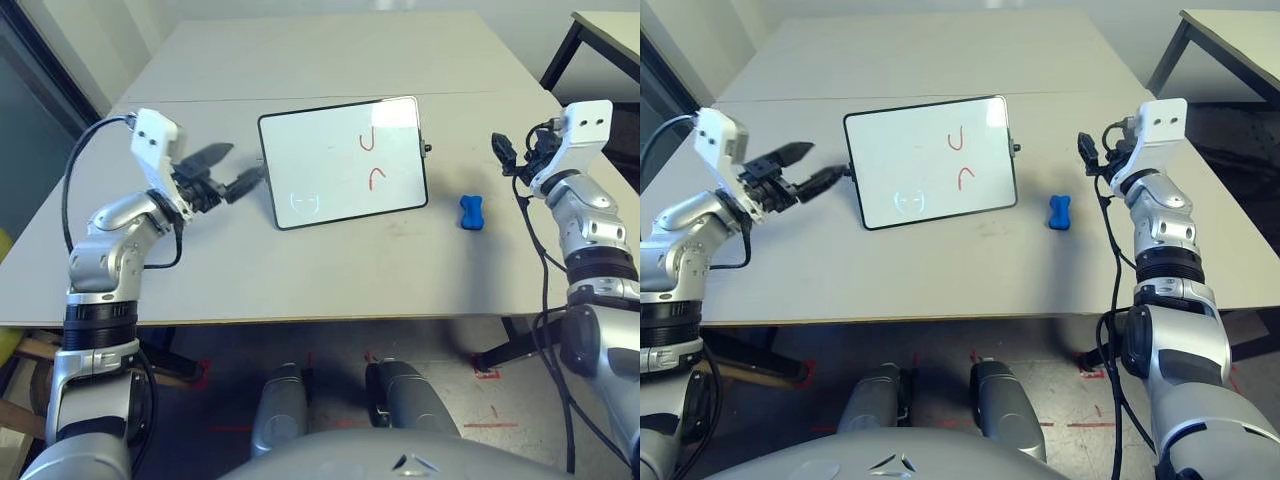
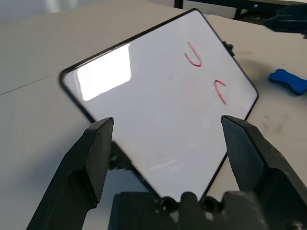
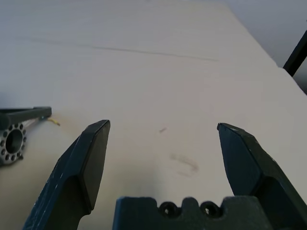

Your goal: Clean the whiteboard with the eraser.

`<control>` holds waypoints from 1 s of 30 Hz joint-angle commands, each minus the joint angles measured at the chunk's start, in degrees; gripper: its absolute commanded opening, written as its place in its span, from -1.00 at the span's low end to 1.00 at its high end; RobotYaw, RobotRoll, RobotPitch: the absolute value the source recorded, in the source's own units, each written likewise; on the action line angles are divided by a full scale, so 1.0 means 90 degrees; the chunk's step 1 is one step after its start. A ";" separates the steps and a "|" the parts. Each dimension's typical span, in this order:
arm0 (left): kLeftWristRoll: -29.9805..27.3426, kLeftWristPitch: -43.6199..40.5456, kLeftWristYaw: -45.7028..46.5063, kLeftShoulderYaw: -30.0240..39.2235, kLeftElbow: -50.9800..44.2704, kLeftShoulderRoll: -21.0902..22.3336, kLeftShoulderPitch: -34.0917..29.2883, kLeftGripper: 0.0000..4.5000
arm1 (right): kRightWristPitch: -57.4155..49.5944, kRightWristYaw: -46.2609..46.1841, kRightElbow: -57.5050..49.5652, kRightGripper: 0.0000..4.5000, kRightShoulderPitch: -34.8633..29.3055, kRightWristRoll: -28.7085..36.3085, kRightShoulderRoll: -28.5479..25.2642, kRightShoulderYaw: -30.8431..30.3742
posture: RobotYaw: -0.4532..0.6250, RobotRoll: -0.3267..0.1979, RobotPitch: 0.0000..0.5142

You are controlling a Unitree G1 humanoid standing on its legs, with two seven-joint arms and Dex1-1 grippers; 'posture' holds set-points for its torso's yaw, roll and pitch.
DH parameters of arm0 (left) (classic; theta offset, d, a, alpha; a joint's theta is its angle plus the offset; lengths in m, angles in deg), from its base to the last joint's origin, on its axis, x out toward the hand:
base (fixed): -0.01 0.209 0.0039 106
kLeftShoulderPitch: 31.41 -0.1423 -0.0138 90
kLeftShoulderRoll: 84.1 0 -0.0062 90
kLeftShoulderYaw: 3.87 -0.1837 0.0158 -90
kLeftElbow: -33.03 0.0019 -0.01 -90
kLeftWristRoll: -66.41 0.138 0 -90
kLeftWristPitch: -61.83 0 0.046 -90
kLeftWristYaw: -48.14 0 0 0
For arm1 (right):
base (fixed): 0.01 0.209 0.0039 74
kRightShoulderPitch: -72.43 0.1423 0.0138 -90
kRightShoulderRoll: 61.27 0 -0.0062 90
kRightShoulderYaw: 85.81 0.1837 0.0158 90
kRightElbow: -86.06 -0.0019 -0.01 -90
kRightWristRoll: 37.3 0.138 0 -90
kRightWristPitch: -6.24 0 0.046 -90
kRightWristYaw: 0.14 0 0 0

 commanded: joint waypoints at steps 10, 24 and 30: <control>0.0330 0.0125 -0.0139 -0.0638 0.0208 -0.0324 0.0143 1.00 | -0.5538 0.0227 -0.2517 0.99 0.0425 -0.0606 -0.0712 -0.1132 | -0.37 0.25 -0.78; 0.0437 0.0203 -0.0109 -0.0774 0.0312 -0.0526 0.0223 1.00 | -0.8813 -0.0781 -0.2561 0.99 0.1335 -0.0376 0.0263 -0.0261 | -0.37 0.25 -0.76; 0.0462 0.0193 -0.0085 -0.0743 0.0286 -0.0535 0.0197 1.00 | -0.8879 -0.0986 -0.2658 0.99 0.1136 -0.0325 0.0550 -0.0350 | -0.35 0.25 -0.76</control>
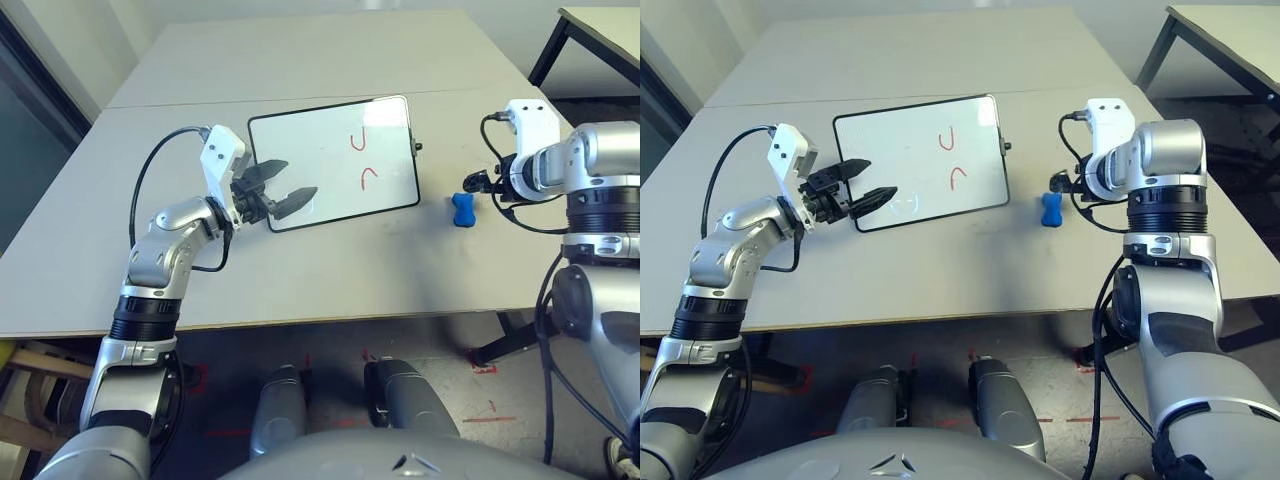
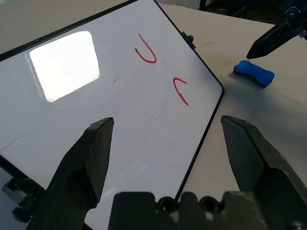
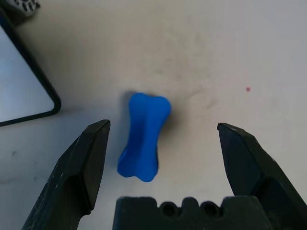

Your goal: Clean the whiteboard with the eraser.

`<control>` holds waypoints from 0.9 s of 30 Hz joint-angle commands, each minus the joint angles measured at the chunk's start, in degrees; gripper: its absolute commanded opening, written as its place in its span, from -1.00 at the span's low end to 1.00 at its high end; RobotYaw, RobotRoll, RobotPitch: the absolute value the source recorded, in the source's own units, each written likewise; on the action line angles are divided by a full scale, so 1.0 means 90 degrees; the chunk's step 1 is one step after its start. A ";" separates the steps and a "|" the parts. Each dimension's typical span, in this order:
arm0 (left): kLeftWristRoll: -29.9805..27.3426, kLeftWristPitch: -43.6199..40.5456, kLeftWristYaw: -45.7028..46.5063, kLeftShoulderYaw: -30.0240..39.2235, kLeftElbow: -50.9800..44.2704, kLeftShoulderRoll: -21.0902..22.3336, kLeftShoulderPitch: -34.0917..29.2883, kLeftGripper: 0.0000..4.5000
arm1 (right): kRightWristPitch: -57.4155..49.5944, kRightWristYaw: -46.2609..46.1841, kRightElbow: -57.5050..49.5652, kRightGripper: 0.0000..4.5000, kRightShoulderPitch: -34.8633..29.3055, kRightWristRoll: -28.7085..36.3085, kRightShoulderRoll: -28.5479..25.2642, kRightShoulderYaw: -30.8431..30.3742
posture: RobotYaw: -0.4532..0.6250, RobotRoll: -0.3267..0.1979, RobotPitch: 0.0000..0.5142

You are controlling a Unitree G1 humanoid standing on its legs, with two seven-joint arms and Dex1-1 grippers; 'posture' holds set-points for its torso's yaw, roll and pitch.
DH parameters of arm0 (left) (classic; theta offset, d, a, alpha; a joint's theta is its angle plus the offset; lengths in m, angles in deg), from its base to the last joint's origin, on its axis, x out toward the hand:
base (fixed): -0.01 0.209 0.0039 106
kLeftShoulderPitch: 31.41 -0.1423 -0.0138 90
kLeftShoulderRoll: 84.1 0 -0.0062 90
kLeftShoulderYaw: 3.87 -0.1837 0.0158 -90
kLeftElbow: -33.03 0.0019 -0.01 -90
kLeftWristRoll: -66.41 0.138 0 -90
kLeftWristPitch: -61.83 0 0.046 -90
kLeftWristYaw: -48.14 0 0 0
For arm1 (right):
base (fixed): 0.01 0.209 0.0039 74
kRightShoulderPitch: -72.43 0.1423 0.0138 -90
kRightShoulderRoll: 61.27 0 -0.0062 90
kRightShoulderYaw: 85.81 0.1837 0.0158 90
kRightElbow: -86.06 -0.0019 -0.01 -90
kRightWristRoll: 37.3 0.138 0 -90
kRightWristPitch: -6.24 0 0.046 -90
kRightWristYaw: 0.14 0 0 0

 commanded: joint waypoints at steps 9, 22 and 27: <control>0.0113 -0.0026 0.0049 -0.0046 -0.0050 -0.0027 -0.0083 1.00 | 0.0201 -0.0337 0.0097 0.99 -0.0245 0.0014 0.0244 -0.0036 | -0.34 0.25 -0.74; 0.0082 -0.0087 0.0118 0.0025 -0.0189 -0.0006 -0.0161 1.00 | 0.0953 -0.0406 0.0821 0.99 -0.0271 0.0006 0.0344 -0.0199 | -0.32 0.25 -0.73; 0.0076 -0.0105 0.0126 0.0042 -0.0213 0.0017 -0.0166 1.00 | 0.1118 -0.0501 0.1009 0.99 -0.0316 -0.0010 0.0433 -0.0173 | -0.30 0.25 -0.74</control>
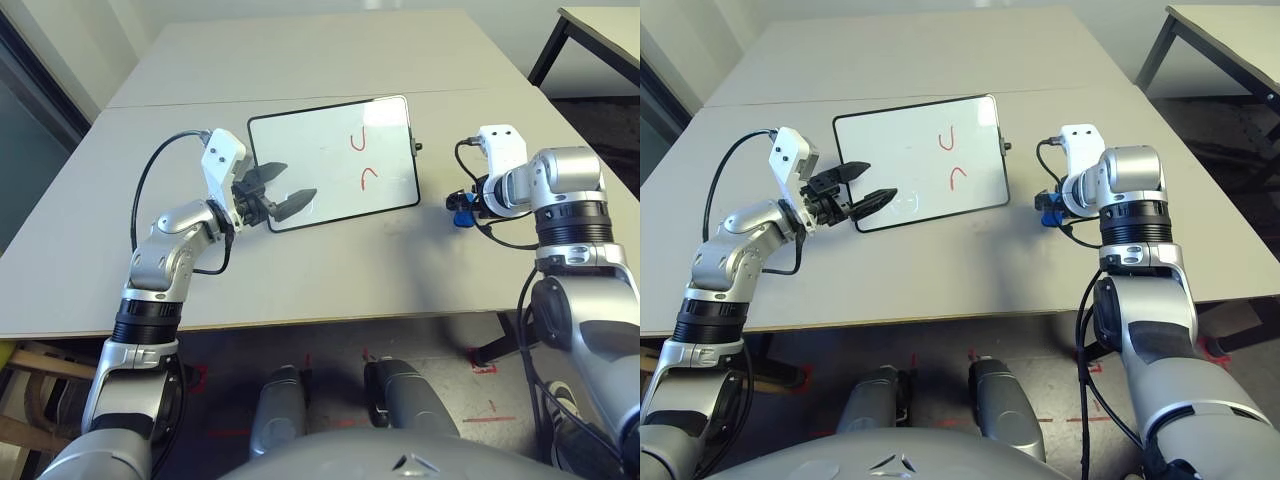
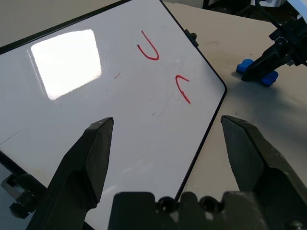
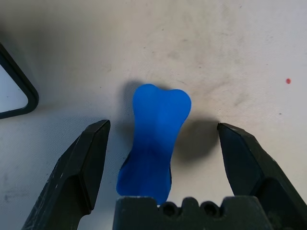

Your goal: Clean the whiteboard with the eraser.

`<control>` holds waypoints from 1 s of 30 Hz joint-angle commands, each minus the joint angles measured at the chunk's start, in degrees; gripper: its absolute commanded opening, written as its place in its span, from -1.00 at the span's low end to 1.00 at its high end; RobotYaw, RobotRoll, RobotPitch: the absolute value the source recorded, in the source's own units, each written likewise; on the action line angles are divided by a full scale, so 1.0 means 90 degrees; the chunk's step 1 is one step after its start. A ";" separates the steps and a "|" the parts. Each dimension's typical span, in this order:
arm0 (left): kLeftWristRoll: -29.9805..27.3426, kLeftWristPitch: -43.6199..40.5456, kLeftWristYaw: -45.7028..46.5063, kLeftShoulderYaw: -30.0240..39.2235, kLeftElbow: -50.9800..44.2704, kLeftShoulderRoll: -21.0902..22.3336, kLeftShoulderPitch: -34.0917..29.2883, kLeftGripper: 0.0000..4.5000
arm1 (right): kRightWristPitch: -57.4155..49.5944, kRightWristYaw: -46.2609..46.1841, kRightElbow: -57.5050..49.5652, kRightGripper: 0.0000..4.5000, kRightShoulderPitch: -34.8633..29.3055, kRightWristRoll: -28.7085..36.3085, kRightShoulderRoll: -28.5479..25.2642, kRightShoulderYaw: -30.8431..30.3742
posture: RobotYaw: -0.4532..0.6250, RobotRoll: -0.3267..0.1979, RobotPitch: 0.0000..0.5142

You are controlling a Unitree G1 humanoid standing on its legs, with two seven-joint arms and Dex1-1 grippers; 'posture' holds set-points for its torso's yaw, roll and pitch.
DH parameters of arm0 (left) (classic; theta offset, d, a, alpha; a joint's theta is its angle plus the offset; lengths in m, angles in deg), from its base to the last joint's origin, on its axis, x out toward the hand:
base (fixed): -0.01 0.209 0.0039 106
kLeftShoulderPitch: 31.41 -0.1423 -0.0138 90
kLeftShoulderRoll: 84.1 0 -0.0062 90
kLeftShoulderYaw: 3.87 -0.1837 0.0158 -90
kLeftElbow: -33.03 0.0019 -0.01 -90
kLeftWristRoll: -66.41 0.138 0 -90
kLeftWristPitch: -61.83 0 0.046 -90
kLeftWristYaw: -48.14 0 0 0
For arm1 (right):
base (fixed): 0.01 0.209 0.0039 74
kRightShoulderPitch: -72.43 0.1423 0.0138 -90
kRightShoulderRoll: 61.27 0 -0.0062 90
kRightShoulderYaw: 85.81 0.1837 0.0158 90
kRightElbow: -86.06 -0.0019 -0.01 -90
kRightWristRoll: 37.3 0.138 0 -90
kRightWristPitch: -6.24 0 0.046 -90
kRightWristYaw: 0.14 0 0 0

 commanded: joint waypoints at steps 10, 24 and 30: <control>0.0055 -0.0059 0.0009 0.0006 -0.0126 0.0059 -0.0040 1.00 | 0.0045 -0.0105 0.0169 0.57 -0.0196 0.0005 0.0028 -0.0041 | -0.30 0.25 -0.74; 0.0063 -0.0023 -0.0016 0.0017 -0.0053 0.0068 -0.0028 1.00 | -0.0063 0.0730 -0.1001 -0.90 -0.0154 0.0158 -0.0567 -0.1119 | -0.31 0.25 -0.74; 0.0054 -0.0010 -0.0067 0.0097 0.0018 0.0194 0.0023 1.00 | 0.1832 0.2806 -0.2514 -0.90 0.0052 -0.0235 -0.1900 -0.3499 | -0.33 0.25 -0.74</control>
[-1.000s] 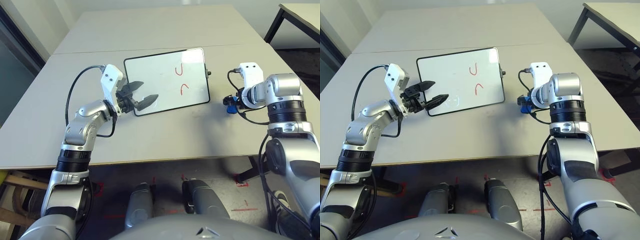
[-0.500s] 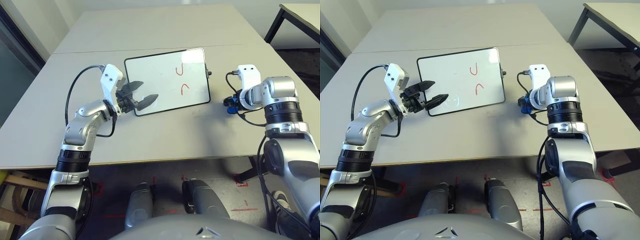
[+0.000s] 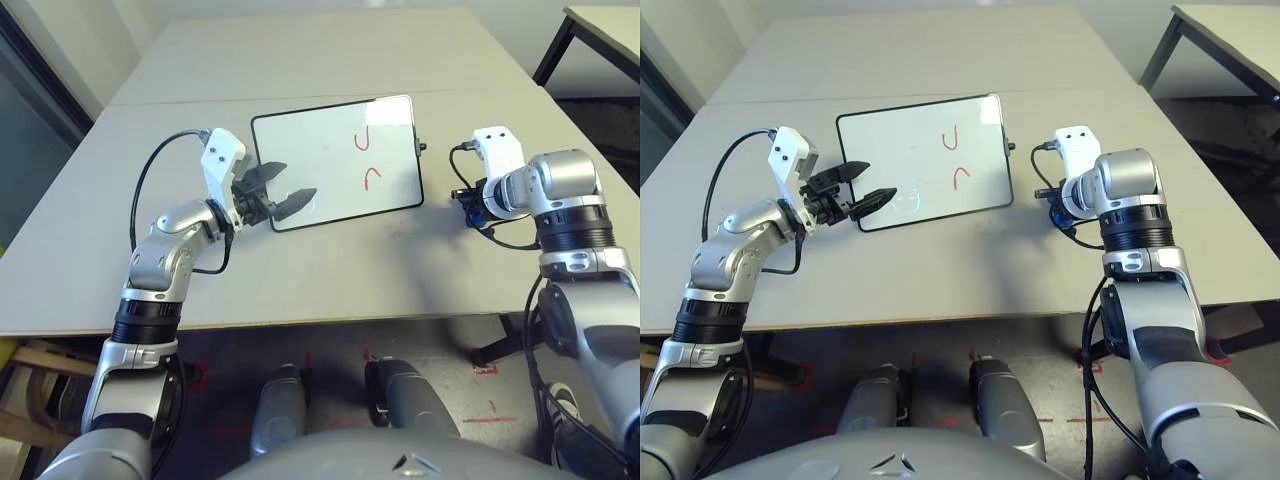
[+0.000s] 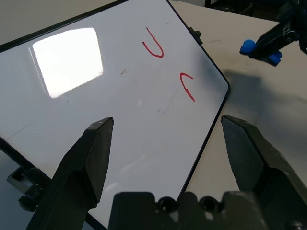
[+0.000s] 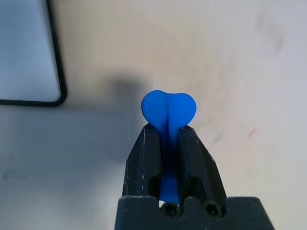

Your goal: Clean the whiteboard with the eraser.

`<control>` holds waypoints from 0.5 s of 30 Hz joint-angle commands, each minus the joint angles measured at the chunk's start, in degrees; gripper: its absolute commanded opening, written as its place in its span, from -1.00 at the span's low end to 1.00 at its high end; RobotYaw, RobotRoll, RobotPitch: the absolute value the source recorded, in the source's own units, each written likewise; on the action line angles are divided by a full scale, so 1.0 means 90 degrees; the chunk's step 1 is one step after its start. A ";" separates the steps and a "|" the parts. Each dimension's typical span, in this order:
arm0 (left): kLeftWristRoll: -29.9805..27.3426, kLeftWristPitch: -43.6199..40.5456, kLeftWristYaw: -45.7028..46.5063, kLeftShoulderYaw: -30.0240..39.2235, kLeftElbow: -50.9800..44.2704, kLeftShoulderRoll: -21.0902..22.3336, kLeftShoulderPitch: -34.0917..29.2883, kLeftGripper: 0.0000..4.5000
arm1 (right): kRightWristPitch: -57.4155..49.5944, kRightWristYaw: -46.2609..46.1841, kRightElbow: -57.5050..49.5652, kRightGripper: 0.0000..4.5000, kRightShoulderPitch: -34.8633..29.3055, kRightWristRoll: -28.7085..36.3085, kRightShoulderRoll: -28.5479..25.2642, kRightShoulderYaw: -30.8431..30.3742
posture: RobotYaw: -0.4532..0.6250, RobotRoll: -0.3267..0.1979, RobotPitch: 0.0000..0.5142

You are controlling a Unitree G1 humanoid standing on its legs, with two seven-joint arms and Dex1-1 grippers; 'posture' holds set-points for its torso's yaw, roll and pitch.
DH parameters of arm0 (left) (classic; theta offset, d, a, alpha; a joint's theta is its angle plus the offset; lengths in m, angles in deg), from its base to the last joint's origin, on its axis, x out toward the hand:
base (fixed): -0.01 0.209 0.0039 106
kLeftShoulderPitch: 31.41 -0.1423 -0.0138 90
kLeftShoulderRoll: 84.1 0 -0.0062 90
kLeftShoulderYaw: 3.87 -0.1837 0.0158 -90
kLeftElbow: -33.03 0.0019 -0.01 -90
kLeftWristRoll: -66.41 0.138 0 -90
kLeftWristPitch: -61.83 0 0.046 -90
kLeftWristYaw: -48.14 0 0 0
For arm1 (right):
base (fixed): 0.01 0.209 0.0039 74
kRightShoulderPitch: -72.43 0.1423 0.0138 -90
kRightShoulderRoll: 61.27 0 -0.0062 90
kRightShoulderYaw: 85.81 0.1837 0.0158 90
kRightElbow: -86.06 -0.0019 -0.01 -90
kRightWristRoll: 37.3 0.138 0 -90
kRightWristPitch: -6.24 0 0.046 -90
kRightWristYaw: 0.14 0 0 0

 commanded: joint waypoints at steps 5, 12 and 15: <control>0.0041 0.0001 -0.0061 0.0093 0.0028 0.0151 0.0034 1.00 | 0.2513 0.1978 -0.1109 -0.90 0.0563 -0.1075 -0.0858 -0.2017 | -0.33 0.25 -0.74; 0.0046 -0.0007 -0.0057 0.0079 0.0031 0.0147 0.0047 1.00 | 0.3899 0.3034 -0.0953 -0.90 0.1053 -0.1971 -0.0632 -0.2684 | -0.33 0.25 -0.73; 0.0048 -0.0013 -0.0043 0.0066 0.0024 0.0128 0.0056 1.00 | 0.4226 0.3259 -0.0702 -0.91 0.1160 -0.2301 -0.0389 -0.2783 | -0.33 0.25 -0.72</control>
